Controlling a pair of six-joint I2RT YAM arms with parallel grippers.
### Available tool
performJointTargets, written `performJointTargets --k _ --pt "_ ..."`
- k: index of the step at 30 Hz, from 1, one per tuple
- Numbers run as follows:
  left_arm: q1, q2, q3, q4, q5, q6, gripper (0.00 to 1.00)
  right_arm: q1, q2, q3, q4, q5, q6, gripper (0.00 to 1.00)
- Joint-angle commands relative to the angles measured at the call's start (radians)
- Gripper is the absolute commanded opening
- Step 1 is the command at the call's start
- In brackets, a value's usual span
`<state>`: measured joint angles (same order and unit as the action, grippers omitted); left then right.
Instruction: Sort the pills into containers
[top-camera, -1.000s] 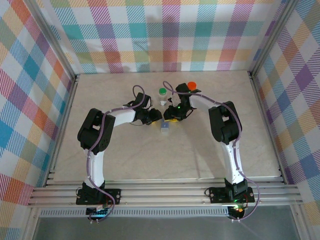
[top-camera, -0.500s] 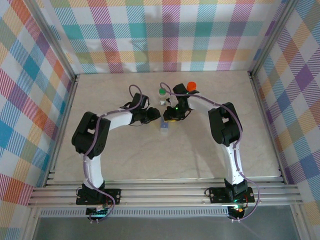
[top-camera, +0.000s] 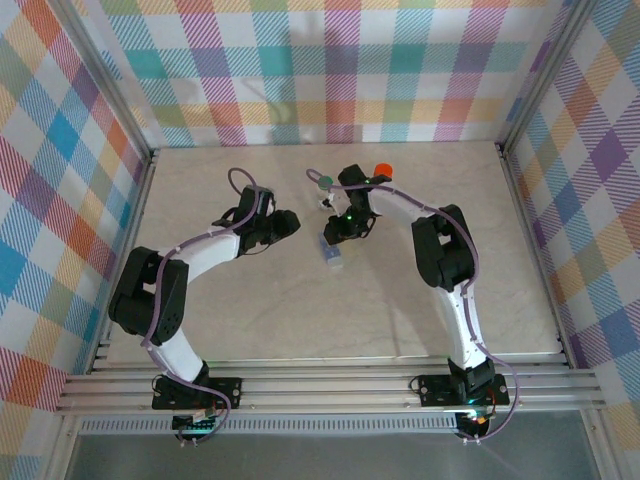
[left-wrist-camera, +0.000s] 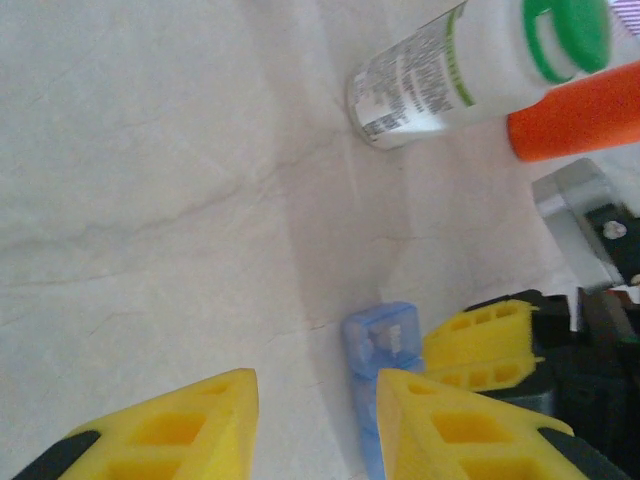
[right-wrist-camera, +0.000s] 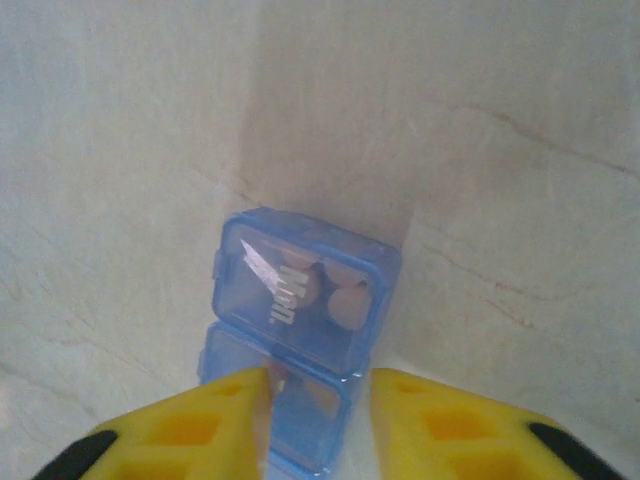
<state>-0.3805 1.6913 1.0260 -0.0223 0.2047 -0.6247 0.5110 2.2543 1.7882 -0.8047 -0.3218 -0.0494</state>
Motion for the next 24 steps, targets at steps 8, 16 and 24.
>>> performJointTargets --k 8,16,24 --pt "0.009 -0.035 -0.004 -0.013 -0.016 0.028 0.36 -0.002 0.003 0.117 -0.13 -0.061 0.084 0.45" --pt "0.009 -0.062 -0.025 -0.015 -0.028 0.038 0.36 0.004 0.012 0.08 -0.137 0.007 0.105 0.46" --pt "0.009 -0.061 -0.033 -0.008 -0.024 0.037 0.36 0.041 0.09 0.035 -0.12 0.067 0.126 0.37"
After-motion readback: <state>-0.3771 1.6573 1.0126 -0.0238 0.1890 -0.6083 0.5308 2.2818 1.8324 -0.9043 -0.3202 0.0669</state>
